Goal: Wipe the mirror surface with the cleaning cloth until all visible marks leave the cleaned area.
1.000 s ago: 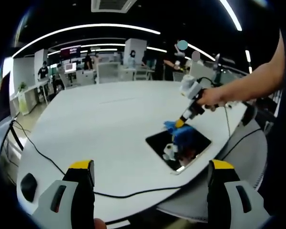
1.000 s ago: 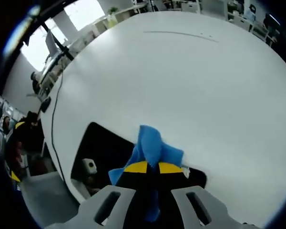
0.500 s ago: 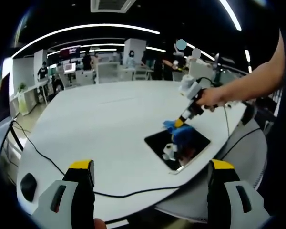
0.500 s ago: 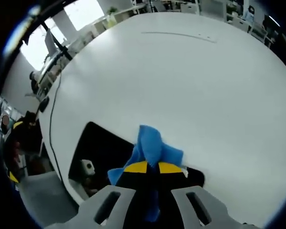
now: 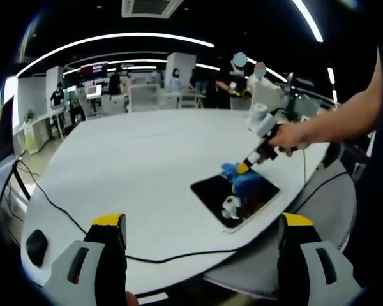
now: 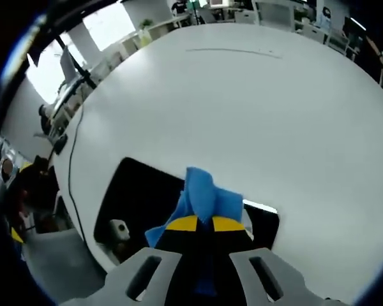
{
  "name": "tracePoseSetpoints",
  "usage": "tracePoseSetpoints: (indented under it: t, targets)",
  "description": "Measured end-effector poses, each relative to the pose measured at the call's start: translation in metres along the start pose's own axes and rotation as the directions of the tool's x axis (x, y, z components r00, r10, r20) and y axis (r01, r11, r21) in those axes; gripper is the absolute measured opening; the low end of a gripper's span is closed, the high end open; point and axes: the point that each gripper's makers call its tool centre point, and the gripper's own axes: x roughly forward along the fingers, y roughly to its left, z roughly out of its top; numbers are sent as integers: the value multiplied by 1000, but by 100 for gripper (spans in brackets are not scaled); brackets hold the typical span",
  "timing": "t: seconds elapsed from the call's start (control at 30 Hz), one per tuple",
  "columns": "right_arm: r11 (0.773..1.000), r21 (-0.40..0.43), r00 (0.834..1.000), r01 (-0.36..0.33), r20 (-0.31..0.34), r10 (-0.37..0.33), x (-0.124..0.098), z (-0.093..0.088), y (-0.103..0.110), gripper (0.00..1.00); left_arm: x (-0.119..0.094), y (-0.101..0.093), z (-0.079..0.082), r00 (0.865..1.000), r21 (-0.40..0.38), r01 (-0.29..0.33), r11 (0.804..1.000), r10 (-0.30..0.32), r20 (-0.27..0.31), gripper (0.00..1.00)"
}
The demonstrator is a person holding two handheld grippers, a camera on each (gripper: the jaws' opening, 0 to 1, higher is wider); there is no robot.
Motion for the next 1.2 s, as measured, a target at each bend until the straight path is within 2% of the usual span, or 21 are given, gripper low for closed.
tracePoseSetpoints:
  t: [0.23, 0.77, 0.93, 1.0, 1.2]
  targets:
    - [999, 29, 1000, -17, 9, 16, -6, -15, 7, 0, 1, 0, -1, 1000, -2, -5, 1000, 5, -6, 100]
    - [998, 53, 999, -42, -10, 43, -21, -51, 25, 1, 8, 10, 8, 1000, 4, -10, 1000, 10, 11, 100]
    - [996, 66, 998, -55, -18, 56, -25, -62, 29, 1, 8, 18, 12, 1000, 5, -21, 1000, 21, 15, 100]
    - [995, 73, 998, -62, -17, 64, -27, -66, 30, 1, 7, 22, 18, 999, 50, -26, 998, 23, 49, 100]
    - [994, 79, 997, -74, -29, 76, -31, -75, 35, 1, 10, 31, 14, 1000, 22, -21, 1000, 21, 23, 100]
